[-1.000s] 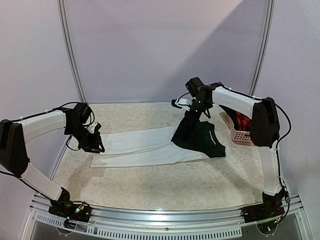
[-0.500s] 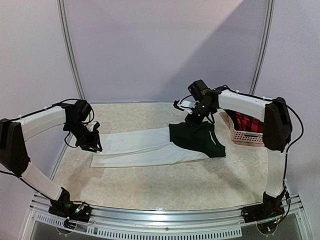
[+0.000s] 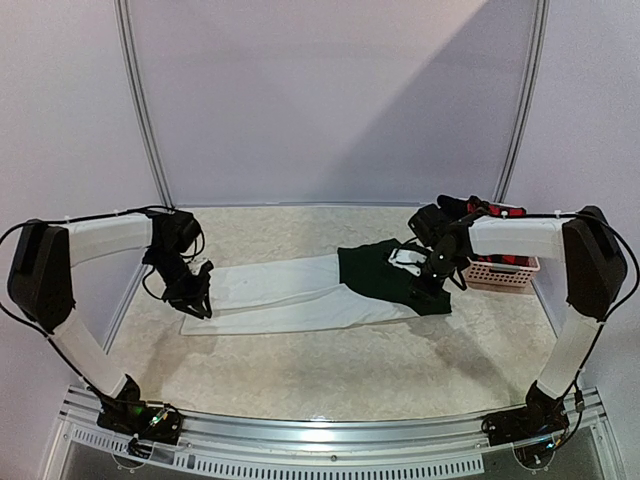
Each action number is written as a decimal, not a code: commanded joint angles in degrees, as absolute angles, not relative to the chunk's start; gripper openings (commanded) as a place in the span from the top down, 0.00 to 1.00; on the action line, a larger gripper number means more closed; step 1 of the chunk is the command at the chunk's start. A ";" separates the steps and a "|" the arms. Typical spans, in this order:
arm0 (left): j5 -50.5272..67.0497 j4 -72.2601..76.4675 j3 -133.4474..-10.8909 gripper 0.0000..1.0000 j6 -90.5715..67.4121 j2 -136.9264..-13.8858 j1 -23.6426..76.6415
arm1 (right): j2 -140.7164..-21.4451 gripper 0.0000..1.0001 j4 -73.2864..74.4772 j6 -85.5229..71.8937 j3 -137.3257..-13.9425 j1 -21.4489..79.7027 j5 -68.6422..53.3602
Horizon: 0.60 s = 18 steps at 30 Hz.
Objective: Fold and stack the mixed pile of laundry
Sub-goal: Smooth out the rectangle-folded T-shirt at the center of the board.
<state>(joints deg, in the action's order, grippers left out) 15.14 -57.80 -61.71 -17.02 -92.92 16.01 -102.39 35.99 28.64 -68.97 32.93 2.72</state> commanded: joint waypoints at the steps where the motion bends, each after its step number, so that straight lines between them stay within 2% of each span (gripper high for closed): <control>1: 13.75 -56.90 -65.70 0.78 -15.88 -98.87 16.70 | -103.65 0.64 32.96 28.51 -68.57 32.86 1.68; 9: 6.02 -57.65 -79.67 0.75 -14.20 -111.57 15.25 | -103.15 0.64 32.75 28.23 -68.12 32.57 1.60; 14: 1.93 -56.12 -83.93 0.73 -17.07 -108.33 8.40 | -101.81 0.64 32.79 27.74 -67.69 31.98 1.72; 18: 3.82 -56.95 -82.70 0.71 -16.61 -106.71 7.93 | -101.09 0.64 32.96 27.36 -67.74 31.40 1.77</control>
